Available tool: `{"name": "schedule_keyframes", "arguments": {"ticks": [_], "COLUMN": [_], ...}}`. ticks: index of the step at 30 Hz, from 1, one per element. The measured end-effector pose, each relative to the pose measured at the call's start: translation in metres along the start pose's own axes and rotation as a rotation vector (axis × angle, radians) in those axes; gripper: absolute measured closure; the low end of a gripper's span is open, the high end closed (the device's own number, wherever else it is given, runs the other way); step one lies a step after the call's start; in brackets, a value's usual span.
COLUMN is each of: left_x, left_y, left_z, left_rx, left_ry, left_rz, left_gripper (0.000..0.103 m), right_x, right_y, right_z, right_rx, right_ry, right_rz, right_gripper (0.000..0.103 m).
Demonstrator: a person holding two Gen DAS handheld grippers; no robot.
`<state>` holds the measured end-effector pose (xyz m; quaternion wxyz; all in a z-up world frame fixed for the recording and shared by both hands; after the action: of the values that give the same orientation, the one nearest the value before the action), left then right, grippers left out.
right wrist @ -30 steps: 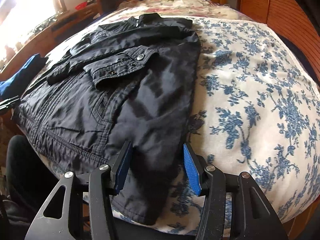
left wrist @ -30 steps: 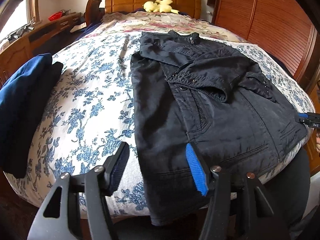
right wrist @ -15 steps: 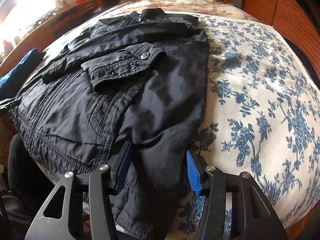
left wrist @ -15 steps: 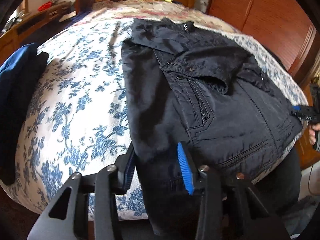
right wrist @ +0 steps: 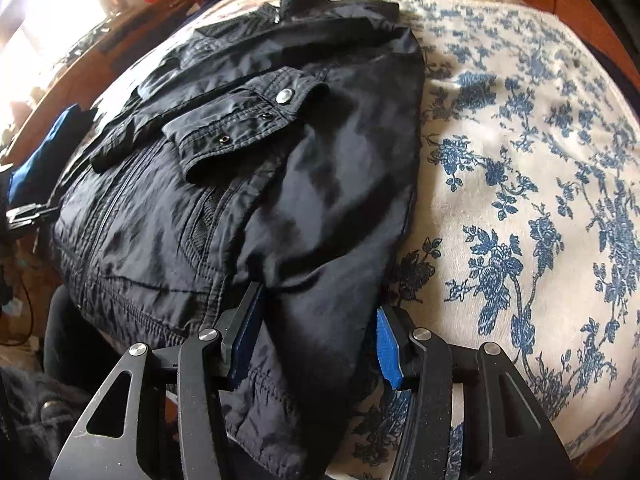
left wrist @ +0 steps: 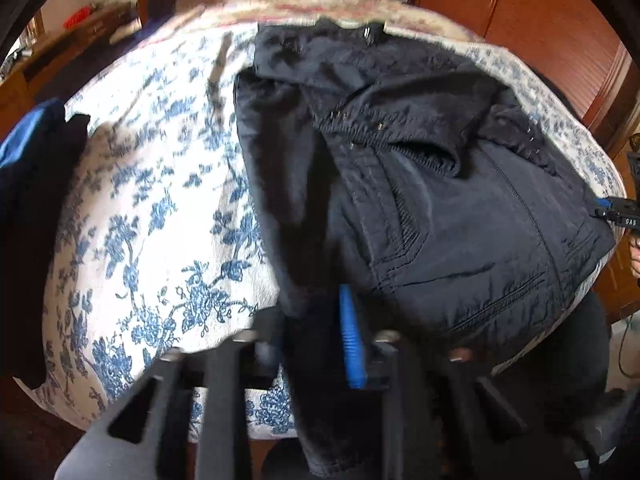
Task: Fold large clothes
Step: 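Close the left tool on the jacket hem while the right tool grasps it too, then lift the hem with both tools, fold it over toward the collar, open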
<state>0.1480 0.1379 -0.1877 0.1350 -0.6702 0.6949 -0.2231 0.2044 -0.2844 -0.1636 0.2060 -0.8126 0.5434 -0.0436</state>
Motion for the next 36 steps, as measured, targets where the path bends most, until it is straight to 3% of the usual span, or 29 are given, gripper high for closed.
{"name": "schedule_keyframes", "arguments": {"ticks": [1, 5, 8, 11, 21, 36], "left_x": [-0.001, 0.002, 0.007, 0.012, 0.026, 0.029], "left_y": [-0.002, -0.014, -0.021, -0.024, -0.04, -0.016], "left_z": [-0.002, -0.022, -0.048, -0.066, -0.112, -0.184], "left_rx": [0.019, 0.106, 0.178, 0.215, 0.384, 0.51], "left_ry": [0.021, 0.021, 0.032, 0.02, -0.028, 0.035], "left_rz": [-0.007, -0.014, -0.032, -0.027, -0.019, -0.032], "left_gripper": [0.097, 0.1, 0.1, 0.1, 0.1, 0.101], "right_x": [-0.002, -0.002, -0.008, -0.022, -0.061, -0.082], "right_y": [0.003, 0.012, 0.009, 0.003, -0.025, -0.01], "right_z": [-0.002, -0.007, -0.025, -0.055, -0.115, -0.193], "right_rx": [0.013, 0.083, 0.163, 0.25, 0.361, 0.48], "right_ry": [0.007, -0.026, -0.053, -0.074, -0.099, -0.085], "right_rz": [-0.007, 0.033, 0.064, 0.065, -0.001, -0.035], "right_gripper": [0.056, 0.087, 0.094, 0.096, 0.097, 0.097]}}
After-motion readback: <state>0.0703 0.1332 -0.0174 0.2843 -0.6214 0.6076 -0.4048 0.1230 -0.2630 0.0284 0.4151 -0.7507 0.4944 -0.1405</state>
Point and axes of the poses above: each gripper's, at about its wrist camera, not at the fingertips, and z roughly the way its jaws point, x to its right, y to its underside, the point moved 3 cm from there along z, roughly the way its jaws point, and after that the axes turned 2 degrees about -x, right-handed, at the moved point
